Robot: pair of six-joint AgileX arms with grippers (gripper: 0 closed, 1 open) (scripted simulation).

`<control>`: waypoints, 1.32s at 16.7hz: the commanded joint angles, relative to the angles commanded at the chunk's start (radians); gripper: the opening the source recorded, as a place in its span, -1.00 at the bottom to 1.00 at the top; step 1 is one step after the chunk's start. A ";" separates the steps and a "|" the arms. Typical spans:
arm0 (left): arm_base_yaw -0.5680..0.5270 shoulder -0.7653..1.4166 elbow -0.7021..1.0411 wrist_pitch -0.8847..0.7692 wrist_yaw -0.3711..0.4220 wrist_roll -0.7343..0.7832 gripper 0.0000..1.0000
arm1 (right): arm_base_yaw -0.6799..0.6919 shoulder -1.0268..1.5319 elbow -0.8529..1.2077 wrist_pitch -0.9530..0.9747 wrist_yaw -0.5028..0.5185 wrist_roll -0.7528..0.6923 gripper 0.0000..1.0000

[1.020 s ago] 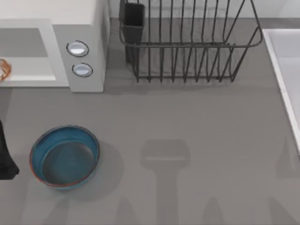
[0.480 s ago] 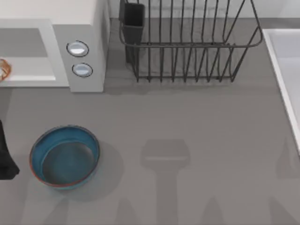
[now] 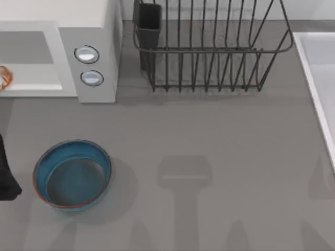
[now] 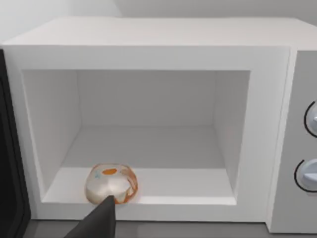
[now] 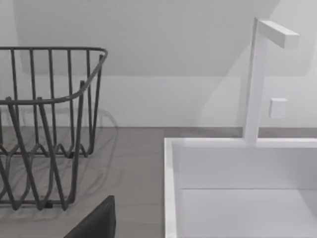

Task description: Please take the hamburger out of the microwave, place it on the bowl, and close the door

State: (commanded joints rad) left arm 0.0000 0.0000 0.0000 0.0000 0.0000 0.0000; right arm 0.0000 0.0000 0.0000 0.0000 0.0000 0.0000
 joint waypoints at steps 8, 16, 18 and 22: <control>0.026 0.268 0.099 0.129 0.029 0.012 1.00 | 0.000 0.000 0.000 0.000 0.000 0.000 1.00; 0.097 0.982 0.365 0.472 0.108 0.042 1.00 | 0.000 0.000 0.000 0.000 0.000 0.000 1.00; 0.117 1.191 0.442 0.572 0.131 0.051 1.00 | 0.000 0.000 0.000 0.000 0.000 0.000 1.00; 0.158 1.605 0.596 0.771 0.176 0.069 1.00 | 0.000 0.000 0.000 0.000 0.000 0.000 1.00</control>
State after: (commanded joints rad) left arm 0.1581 1.6052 0.5962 0.7713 0.1763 0.0691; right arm 0.0000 0.0000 0.0000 0.0000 0.0000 0.0000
